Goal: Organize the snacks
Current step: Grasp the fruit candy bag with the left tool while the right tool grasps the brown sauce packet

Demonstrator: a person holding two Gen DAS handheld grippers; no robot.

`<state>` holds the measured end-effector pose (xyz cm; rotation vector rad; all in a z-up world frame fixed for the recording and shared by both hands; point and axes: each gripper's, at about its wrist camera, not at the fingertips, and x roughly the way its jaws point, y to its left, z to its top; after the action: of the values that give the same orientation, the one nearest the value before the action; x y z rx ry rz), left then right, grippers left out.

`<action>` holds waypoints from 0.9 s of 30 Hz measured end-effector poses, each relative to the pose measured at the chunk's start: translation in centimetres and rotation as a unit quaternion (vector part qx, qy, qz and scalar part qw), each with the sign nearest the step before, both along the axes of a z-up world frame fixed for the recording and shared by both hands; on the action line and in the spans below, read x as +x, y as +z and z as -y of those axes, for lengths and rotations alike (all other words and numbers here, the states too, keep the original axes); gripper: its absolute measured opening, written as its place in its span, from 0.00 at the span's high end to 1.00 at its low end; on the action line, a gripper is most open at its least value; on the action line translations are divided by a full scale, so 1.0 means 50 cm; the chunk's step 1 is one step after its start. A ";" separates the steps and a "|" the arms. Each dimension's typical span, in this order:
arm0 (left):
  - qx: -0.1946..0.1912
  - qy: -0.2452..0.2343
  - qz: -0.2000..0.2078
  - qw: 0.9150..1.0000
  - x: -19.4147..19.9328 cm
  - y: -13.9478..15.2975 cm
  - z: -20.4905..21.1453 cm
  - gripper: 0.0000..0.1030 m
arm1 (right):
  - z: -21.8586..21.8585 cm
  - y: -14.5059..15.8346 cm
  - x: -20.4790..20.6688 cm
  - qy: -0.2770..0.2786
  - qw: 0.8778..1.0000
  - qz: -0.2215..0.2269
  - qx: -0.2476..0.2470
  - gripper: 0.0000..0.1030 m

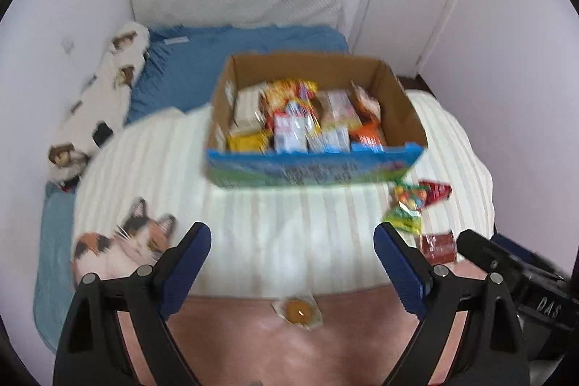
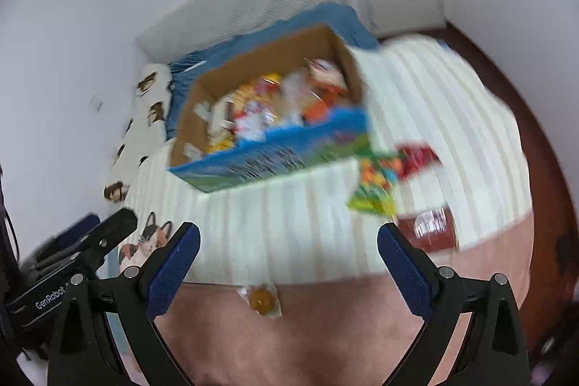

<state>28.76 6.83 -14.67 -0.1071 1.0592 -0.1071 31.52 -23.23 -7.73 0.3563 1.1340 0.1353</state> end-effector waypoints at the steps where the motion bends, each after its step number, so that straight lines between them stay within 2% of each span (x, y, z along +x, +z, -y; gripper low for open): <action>1: -0.001 -0.003 -0.012 1.000 0.002 -0.019 0.014 0.10 | 0.029 -0.024 -0.006 -0.021 1.000 -0.015 0.012 0.02; 4: 0.010 -0.011 -0.031 0.999 0.010 -0.059 0.054 0.10 | 0.111 -0.102 -0.017 -0.082 0.994 -0.060 0.043 0.02; 8: 0.022 -0.025 -0.063 0.997 0.032 -0.113 0.119 0.10 | 0.224 -0.218 -0.030 -0.173 0.974 -0.114 0.095 0.02; 11: 0.032 -0.038 -0.082 0.995 0.055 -0.148 0.168 0.10 | 0.276 -0.291 -0.027 -0.225 0.956 -0.141 0.123 0.03; 18: 0.071 -0.057 -0.098 0.991 0.107 -0.201 0.236 0.10 | 0.307 -0.408 0.024 -0.314 0.921 -0.172 0.155 0.07; 19: 0.073 -0.059 -0.103 0.990 0.119 -0.211 0.242 0.10 | 0.304 -0.411 0.033 -0.316 0.921 -0.172 0.146 0.07; 20: 0.075 -0.061 -0.107 0.990 0.128 -0.217 0.247 0.10 | 0.294 -0.415 0.054 -0.308 0.928 -0.175 0.118 0.07; 22: 0.078 -0.067 -0.109 0.989 0.140 -0.227 0.257 0.10 | 0.272 -0.418 0.081 -0.280 0.941 -0.180 0.065 0.23; 25: 0.079 -0.095 -0.121 0.985 0.162 -0.249 0.289 0.10 | 0.238 -0.415 0.102 -0.208 0.963 -0.173 -0.001 0.30; 26: 0.081 -0.105 -0.122 0.984 0.166 -0.253 0.300 0.10 | 0.226 -0.409 0.104 -0.166 0.972 -0.166 -0.031 0.30; 27: 0.083 -0.115 -0.124 0.982 0.171 -0.259 0.314 0.10 | 0.218 -0.406 0.105 -0.138 0.975 -0.164 -0.053 0.30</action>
<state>37.31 -8.85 -27.61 0.1577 1.3236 -0.2178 36.77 -34.10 -28.01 0.4480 1.3983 -0.2368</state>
